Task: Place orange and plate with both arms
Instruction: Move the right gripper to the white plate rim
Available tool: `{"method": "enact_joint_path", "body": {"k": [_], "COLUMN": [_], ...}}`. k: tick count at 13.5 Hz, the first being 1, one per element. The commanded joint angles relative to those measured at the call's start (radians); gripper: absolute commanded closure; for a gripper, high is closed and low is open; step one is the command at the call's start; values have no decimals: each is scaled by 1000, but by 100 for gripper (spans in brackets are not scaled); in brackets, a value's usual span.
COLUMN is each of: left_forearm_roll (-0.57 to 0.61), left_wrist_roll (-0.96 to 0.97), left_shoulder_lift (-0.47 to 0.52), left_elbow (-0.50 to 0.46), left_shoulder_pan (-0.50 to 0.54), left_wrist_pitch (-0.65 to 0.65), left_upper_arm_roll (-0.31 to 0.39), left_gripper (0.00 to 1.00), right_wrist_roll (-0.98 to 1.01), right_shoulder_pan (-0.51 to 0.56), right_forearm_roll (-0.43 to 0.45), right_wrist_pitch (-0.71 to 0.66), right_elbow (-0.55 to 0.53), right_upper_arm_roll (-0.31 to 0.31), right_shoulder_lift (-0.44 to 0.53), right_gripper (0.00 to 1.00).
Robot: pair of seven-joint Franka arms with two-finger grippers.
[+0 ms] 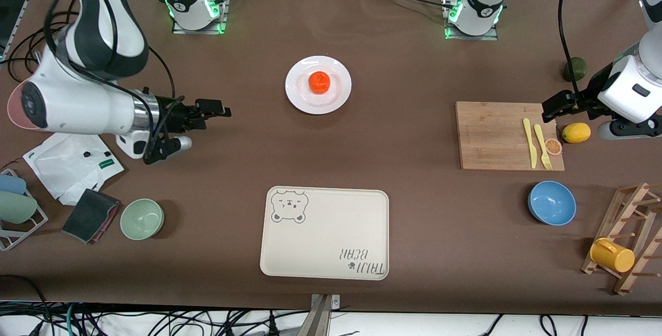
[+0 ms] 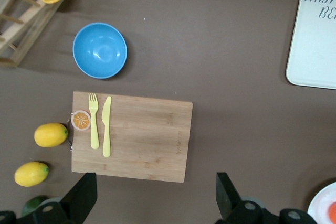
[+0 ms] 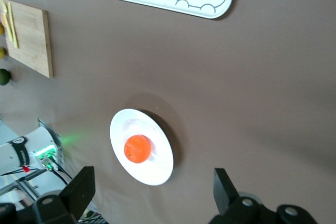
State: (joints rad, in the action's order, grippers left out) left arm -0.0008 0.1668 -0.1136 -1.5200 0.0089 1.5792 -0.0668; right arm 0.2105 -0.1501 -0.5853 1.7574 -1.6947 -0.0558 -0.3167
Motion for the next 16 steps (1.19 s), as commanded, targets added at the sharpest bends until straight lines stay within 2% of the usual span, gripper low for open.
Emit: {"method": "enact_joint_path", "body": {"k": [1,6,11,13,16], "left_forearm_roll": [-50,-34,-31,-18,-2], "left_wrist_roll": [-53,-125,-128,-128,-125], "left_shoulder_lift": [109,95,89,89,91], "left_elbow": [-161,-134,-128,-126,-120], "left_shoulder_pan": [-32,-30,-32,-32,-33], "left_wrist_pitch": [73,51,38,38,35], "left_upper_arm_roll": [65,61,58,56,47], "left_gripper": [0,0,0,0,0], "right_wrist_roll": [79,262,482,564,570], "right_shoulder_pan": [4,4,1,1,0], "right_forearm_roll": [-82,-261,-464,-520,-591], "right_wrist_pitch": [71,161,286,338,415], "right_elbow": [-81,-233,-390,-433,-468], "right_upper_arm_roll": [-1,-6,-78,-87,-153], "right_shoulder_lift": [-8,-44,-77,-88,-94], "right_gripper": [0,0,0,0,0]}}
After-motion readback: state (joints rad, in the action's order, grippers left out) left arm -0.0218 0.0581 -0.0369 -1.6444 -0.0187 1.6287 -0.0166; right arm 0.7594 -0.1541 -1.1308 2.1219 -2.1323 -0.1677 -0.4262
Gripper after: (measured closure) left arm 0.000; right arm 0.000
